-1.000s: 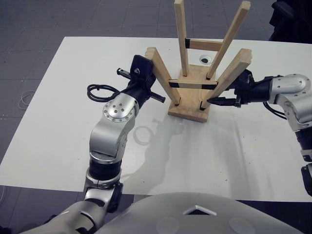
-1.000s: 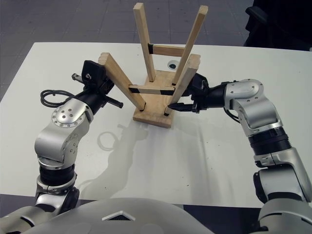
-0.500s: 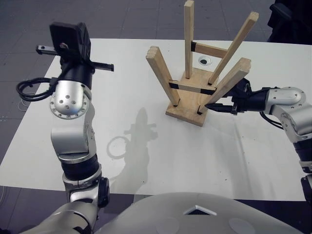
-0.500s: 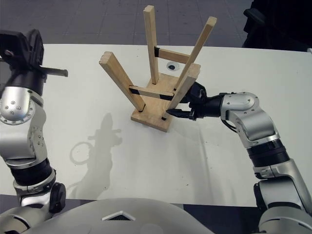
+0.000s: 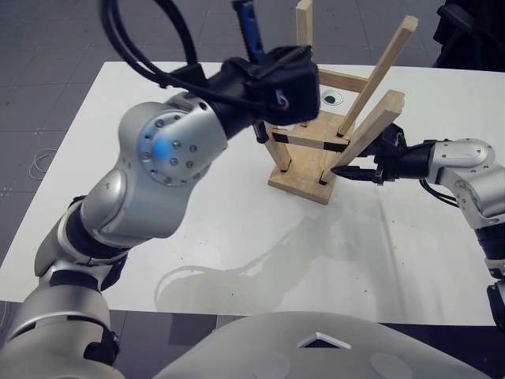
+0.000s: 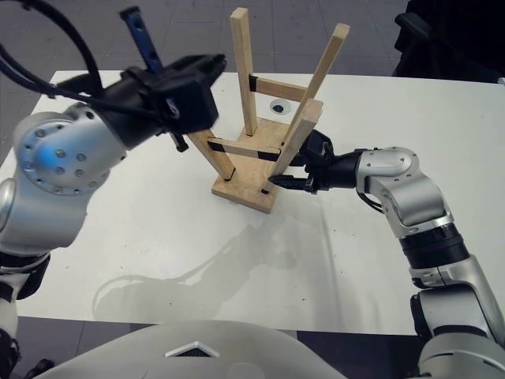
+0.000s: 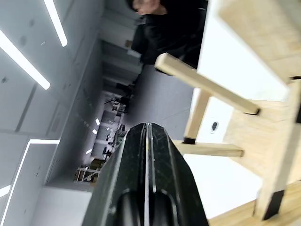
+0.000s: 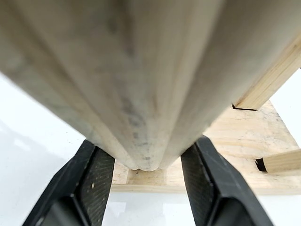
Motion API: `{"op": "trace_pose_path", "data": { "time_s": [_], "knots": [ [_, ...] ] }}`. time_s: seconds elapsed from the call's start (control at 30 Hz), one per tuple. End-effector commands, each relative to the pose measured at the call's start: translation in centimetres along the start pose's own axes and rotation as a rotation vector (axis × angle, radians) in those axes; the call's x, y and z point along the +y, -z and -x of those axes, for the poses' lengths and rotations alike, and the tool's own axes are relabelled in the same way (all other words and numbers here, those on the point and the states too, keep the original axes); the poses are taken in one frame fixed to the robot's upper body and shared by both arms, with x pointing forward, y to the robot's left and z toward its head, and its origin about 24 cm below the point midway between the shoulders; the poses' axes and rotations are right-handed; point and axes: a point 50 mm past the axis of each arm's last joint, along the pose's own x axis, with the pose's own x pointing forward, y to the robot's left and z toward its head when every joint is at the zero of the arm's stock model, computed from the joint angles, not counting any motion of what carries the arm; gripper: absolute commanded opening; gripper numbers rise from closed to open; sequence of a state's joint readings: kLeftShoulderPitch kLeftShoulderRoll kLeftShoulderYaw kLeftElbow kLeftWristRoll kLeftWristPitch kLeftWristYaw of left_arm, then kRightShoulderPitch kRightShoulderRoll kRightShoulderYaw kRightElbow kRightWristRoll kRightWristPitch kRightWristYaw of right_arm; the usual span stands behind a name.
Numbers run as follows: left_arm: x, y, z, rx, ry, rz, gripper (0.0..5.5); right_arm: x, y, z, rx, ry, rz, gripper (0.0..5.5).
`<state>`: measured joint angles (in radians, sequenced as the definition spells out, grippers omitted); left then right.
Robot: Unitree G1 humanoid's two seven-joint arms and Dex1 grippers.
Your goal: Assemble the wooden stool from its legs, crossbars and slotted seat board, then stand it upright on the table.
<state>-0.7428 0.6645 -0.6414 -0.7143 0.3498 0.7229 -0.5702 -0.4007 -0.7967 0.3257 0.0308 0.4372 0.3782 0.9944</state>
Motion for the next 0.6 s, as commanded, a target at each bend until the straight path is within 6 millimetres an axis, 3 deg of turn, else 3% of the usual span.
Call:
{"op": "trace_pose_path", "data": {
  "time_s": [0.03,0.2,0.5,0.6],
  "knots": [
    [-3.2,-0.8,-2.0,-0.027,0.095,-0.033,0.10,1.6,6.9,0.1,0.328,0.009,-0.243,2.03],
    [-6.2,-0.4,-3.3,-0.002,0.133,-0.023,0.10,1.8,7.0,0.1,0.331,0.004,-0.245,2.03],
    [-8.1,-0.4,-4.8,0.003,0.145,-0.037,0.10,2.3,7.2,0.1,0.333,-0.011,-0.249,2.03],
    [-9.8,-0.7,-4.8,-0.006,0.219,-0.016,0.10,2.4,7.2,0.2,0.335,-0.013,-0.252,2.03]
  ]
}}
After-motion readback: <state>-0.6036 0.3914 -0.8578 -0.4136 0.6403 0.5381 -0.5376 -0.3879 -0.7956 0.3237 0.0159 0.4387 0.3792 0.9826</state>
